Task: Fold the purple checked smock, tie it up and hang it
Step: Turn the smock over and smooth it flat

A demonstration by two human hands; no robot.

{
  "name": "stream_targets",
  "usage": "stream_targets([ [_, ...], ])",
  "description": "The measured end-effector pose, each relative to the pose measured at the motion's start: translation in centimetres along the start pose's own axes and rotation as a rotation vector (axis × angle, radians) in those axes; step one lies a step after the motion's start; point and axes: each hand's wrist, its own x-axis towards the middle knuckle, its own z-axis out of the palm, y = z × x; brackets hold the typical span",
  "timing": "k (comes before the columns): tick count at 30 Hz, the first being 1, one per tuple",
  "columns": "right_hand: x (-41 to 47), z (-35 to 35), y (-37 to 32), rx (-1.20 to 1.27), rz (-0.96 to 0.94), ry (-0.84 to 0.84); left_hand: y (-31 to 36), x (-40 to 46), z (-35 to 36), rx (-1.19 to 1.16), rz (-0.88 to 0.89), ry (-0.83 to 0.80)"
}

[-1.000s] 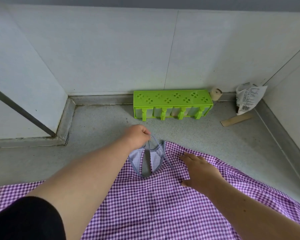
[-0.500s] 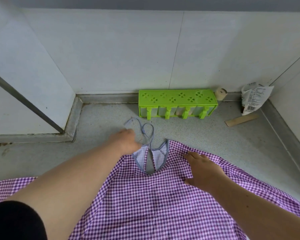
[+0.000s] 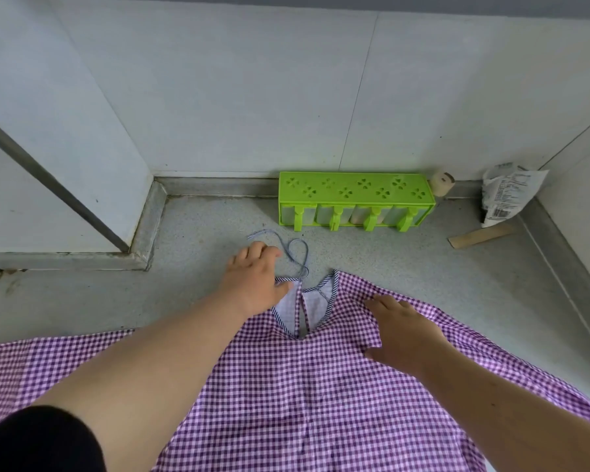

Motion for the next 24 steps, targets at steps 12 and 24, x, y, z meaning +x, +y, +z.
stream_targets([
  [12,1.5,0.3,-2.9,-0.148,0.168,-0.041,-4.0,-7.9,4.8,0.153,-0.003,-0.019],
  [24,2.0,0.8,-3.0,-0.087,0.169,0.035,-4.0,-4.3,5.0,0.176,-0.097,-0.150],
])
